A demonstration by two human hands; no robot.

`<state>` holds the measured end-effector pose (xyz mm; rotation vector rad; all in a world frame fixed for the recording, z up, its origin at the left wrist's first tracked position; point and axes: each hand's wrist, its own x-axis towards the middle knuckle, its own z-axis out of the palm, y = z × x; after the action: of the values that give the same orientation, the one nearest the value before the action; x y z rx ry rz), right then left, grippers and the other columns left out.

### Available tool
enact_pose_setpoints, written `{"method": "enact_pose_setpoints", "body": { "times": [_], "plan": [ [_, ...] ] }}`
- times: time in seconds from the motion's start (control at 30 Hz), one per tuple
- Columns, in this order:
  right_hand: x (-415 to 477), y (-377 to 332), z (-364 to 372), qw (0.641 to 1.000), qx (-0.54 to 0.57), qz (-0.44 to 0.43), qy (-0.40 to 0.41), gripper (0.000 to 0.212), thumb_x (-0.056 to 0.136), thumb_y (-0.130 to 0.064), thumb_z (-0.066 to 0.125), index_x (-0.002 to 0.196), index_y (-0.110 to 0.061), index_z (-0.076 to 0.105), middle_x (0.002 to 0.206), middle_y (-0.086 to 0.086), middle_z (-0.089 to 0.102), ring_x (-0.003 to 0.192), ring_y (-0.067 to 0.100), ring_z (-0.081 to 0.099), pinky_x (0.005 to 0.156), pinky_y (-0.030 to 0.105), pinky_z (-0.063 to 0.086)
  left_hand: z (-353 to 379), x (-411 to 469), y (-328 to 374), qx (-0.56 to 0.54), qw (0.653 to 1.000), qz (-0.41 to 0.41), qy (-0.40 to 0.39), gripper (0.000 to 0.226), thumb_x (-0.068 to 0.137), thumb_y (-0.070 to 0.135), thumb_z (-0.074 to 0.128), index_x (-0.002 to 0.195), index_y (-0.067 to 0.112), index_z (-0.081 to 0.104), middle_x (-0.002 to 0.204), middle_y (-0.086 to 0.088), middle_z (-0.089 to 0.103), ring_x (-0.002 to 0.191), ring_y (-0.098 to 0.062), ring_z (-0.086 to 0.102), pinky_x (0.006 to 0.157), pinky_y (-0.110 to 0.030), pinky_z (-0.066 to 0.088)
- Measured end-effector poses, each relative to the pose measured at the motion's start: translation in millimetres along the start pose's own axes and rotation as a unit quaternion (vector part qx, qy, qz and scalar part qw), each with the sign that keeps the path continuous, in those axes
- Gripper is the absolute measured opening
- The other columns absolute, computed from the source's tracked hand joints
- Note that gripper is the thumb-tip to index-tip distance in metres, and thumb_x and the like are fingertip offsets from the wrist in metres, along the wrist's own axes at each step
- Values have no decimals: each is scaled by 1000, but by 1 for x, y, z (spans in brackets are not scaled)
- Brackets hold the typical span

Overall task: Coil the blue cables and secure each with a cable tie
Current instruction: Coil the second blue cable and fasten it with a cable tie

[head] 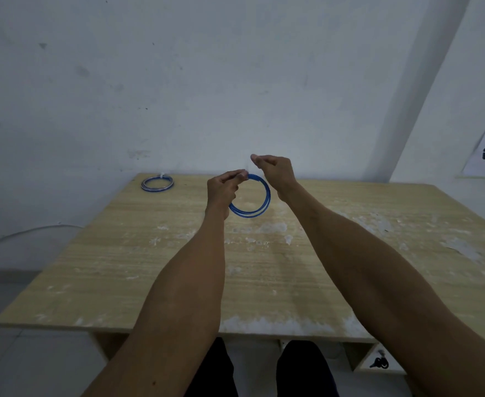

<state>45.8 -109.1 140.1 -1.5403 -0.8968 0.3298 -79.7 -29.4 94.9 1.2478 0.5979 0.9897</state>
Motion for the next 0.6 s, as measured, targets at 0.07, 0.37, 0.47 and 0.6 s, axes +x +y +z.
{"method": "enact_pose_setpoints", "body": {
  "times": [0.07,0.37,0.47,0.6],
  "plan": [
    [8,-4,2,1000,-29,-8,-6,26,90,-32,74,104,-10,79,107,2,77,104,15,69,96,36,55,2,-1,-1,-9,1000,-7,-12,26,85,22,81,105,6,78,94,-8,75,57,-8,45,54,-21,35],
    [7,-8,1,999,-24,17,-35,36,86,-35,79,103,-4,79,109,9,76,99,15,65,89,30,49,2,-1,-1,25,999,7,-33,24,86,24,80,106,10,79,78,7,72,58,-1,53,56,-21,38],
    [7,-10,3,1000,-1,8,-11,24,85,-22,80,100,-4,79,106,9,77,98,15,68,93,29,52,3,-3,-3,21,999,6,-37,27,86,24,80,108,8,78,79,6,72,59,-2,52,56,-21,38],
    [13,-7,6,999,2,15,36,19,82,-24,83,94,-10,82,98,3,79,101,16,71,96,33,55,7,-5,-2,22,999,25,-32,27,88,28,78,107,8,79,84,0,73,54,3,51,52,-19,37]
  ]
}}
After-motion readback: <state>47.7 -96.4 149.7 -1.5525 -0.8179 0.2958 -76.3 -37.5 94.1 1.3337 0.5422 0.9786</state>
